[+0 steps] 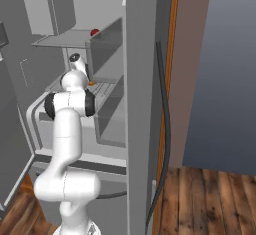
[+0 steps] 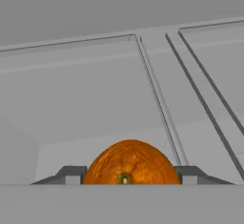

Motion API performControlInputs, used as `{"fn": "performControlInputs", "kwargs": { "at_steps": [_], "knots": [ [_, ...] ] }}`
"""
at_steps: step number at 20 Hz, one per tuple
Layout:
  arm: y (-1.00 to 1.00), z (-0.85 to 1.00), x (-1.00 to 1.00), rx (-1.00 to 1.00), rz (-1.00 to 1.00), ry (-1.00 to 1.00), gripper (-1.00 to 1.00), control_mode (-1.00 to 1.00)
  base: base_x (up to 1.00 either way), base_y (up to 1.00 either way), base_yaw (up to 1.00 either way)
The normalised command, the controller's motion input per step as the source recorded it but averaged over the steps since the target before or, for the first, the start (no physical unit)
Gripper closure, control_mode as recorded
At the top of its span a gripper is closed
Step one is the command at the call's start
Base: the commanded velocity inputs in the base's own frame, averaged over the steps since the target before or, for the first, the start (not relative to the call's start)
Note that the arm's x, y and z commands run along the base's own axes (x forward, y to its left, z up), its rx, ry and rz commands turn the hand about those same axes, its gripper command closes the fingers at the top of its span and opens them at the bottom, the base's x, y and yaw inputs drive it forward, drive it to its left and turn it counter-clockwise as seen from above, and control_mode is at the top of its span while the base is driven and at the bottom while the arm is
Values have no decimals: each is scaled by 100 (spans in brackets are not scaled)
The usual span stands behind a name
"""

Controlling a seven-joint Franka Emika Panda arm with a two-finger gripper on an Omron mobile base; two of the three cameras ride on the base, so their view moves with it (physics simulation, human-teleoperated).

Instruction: Place the cold items (tomato and tangerine) from the fridge in one tupperware on the dining counter. Place the warm items (hot dog and kebab skewer) in the stove area in another tupperware.

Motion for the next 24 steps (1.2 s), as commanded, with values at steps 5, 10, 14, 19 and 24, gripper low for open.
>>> {"fn": "performControlInputs", "kwargs": {
  "at_steps": [5,10,14,19,24],
  "knots": [
    [-2,0,-92,3,-9,-34,100,-100,0,0,0],
    [-12,0,-100,18,-16,-44,100,-100,0,0,0],
    [-7,27,-97,27,-19,-6,100,-100,0,0,0],
    [0,76,-70,14,-8,19,100,-100,0,0,0],
    [0,90,-50,1,-8,44,100,-100,0,0,0]
  ]
}}
